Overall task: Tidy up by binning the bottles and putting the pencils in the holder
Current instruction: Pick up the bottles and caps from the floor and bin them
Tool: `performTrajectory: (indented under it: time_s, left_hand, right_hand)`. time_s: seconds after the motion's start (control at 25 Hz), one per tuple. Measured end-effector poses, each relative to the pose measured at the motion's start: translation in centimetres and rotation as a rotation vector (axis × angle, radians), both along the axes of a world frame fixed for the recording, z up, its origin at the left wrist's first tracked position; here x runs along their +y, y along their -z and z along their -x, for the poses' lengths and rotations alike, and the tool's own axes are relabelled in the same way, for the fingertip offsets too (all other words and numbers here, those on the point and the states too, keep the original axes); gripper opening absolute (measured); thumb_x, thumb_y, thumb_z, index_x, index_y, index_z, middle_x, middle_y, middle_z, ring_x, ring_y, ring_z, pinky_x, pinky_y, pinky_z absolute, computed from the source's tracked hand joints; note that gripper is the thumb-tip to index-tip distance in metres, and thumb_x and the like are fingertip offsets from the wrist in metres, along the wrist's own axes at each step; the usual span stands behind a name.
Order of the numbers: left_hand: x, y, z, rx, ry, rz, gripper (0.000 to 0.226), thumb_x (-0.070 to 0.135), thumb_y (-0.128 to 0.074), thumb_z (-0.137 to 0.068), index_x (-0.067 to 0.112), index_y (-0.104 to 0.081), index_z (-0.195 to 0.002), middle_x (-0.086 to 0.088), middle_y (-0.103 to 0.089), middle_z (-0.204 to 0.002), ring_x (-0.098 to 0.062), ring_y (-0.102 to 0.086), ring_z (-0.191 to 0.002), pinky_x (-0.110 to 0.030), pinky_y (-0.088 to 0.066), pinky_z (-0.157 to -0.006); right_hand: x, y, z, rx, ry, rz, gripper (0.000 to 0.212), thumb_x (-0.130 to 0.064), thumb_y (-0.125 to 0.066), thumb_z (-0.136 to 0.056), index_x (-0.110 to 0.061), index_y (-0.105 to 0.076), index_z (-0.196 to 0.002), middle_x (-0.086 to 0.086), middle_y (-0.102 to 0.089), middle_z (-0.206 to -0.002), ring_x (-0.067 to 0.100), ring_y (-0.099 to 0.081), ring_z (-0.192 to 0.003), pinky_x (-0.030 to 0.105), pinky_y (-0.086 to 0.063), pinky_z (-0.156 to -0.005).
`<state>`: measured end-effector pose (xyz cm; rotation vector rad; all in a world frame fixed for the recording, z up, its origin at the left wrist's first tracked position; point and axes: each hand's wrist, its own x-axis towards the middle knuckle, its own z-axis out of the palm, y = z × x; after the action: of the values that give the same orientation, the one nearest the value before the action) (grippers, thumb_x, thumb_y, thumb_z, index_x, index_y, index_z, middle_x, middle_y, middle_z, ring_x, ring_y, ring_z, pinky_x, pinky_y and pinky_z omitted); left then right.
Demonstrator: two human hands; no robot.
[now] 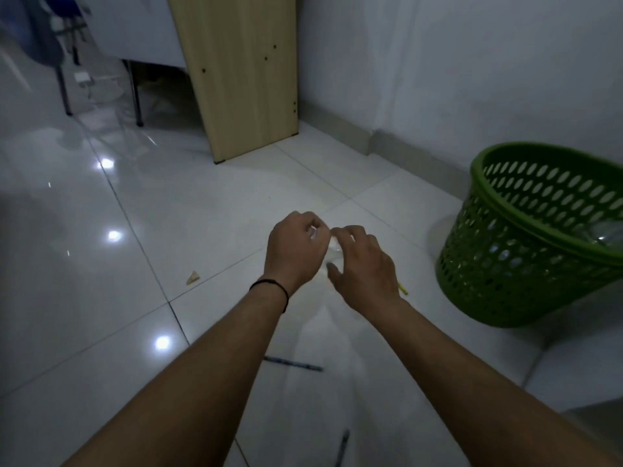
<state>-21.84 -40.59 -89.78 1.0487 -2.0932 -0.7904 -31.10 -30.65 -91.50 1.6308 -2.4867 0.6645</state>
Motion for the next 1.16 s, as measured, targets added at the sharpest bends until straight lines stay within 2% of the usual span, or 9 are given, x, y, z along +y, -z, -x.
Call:
performTrajectory:
  time_s: [0.12,0.24,0.36,0.44,0.56,0.8,0.88,1.0,1.16]
  left_hand:
    - [1.4,-2.6,2.2,0.121,0.026,0.055,0.035,0.057,-0.049,-0.092,0.029,-0.062,-0.109,0.008,-0.066,-0.092,-0.010,-0.062,-0.080,-0.025,-0.052,-0.067]
    - [3.7,-2.8,3.9,-0.043,0.144,0.164,0.058,0.079,-0.029,-0.087,0.035,-0.056,-0.113,0.012,-0.065,-0.084,-0.007,-0.062,-0.074,-0.028,-0.052,-0.064]
    - [6.3,-2.0,6.2,-0.205,0.266,0.260,0.037,0.064,-0.043,-0.092,0.035,-0.059,-0.107,0.010,-0.068,-0.073,-0.009,-0.064,-0.073,-0.027,-0.048,-0.064]
    - [7.6,-1.7,8.0,-0.292,0.263,0.328,0.021,0.047,-0.051,-0.094,0.033,-0.065,-0.100,0.010,-0.071,-0.077,-0.012,-0.066,-0.080,-0.027,-0.046,-0.065]
    - [9.4,-2.2,10.1,-0.318,0.249,0.353,0.019,0.038,-0.052,-0.094,0.032,-0.069,-0.096,0.008,-0.073,-0.082,-0.014,-0.065,-0.082,-0.026,-0.042,-0.062]
    - [11.7,-2.5,11.4,-0.303,0.291,0.338,0.021,0.041,-0.053,-0.093,0.031,-0.071,-0.096,0.008,-0.073,-0.085,-0.015,-0.066,-0.081,-0.024,-0.040,-0.062]
    - [12.0,-2.4,10.9,-0.321,0.289,0.343,0.021,0.042,-0.053,-0.093,0.031,-0.071,-0.097,0.008,-0.074,-0.085,-0.016,-0.065,-0.083,-0.024,-0.039,-0.063]
    - [12.3,-1.7,9.4,-0.351,0.292,0.336,0.019,0.041,-0.055,-0.092,0.031,-0.071,-0.096,0.008,-0.074,-0.085,-0.016,-0.065,-0.083,-0.025,-0.038,-0.062]
    - [13.8,0.7,6.5,-0.416,0.299,0.274,0.016,0.041,-0.059,-0.089,0.031,-0.070,-0.095,0.006,-0.074,-0.085,-0.018,-0.066,-0.086,-0.027,-0.042,-0.064]
  right_hand:
    - [1.4,-4.1,2.6,0.017,0.165,0.252,0.026,-0.019,-0.064,-0.086,-0.018,-0.060,-0.112,0.004,-0.064,-0.101,0.024,-0.059,-0.084,0.029,-0.038,-0.062]
    - [3.5,-8.5,5.8,0.021,0.316,0.484,0.016,-0.015,-0.063,-0.086,-0.017,-0.058,-0.101,0.003,-0.062,-0.096,0.023,-0.057,-0.081,0.030,-0.039,-0.063]
    - [6.1,-12.6,9.4,0.033,0.427,0.730,0.018,-0.012,-0.062,-0.085,-0.014,-0.057,-0.103,0.004,-0.061,-0.100,0.014,-0.049,-0.082,0.025,-0.032,-0.065]
    - [8.0,-14.2,11.6,0.079,0.512,0.793,0.025,-0.005,-0.058,-0.083,-0.011,-0.057,-0.108,0.008,-0.060,-0.106,0.017,-0.050,-0.086,0.021,-0.027,-0.065]
    - [9.9,-13.5,13.9,0.098,0.615,0.708,0.030,-0.001,-0.053,-0.084,-0.009,-0.055,-0.113,0.015,-0.055,-0.113,0.028,-0.054,-0.094,0.026,-0.028,-0.065]
    - [11.0,-12.3,15.0,-0.047,0.743,0.176,0.055,-0.008,-0.066,-0.085,-0.017,-0.040,-0.133,0.017,-0.046,-0.130,0.035,-0.050,-0.114,0.041,-0.044,-0.084]
    - [11.4,-11.8,13.5,0.017,0.708,0.211,0.055,-0.009,-0.065,-0.084,-0.016,-0.044,-0.134,0.016,-0.048,-0.129,0.033,-0.050,-0.113,0.043,-0.044,-0.087]
    - [12.8,-9.7,10.3,0.132,0.606,0.325,0.041,-0.010,-0.062,-0.083,-0.015,-0.055,-0.123,0.011,-0.055,-0.112,0.027,-0.052,-0.100,0.038,-0.043,-0.079]
    - [15.7,-4.2,5.9,0.128,0.509,0.203,0.038,-0.009,-0.066,-0.075,-0.013,-0.060,-0.112,0.012,-0.057,-0.104,0.029,-0.054,-0.094,0.040,-0.050,-0.074]
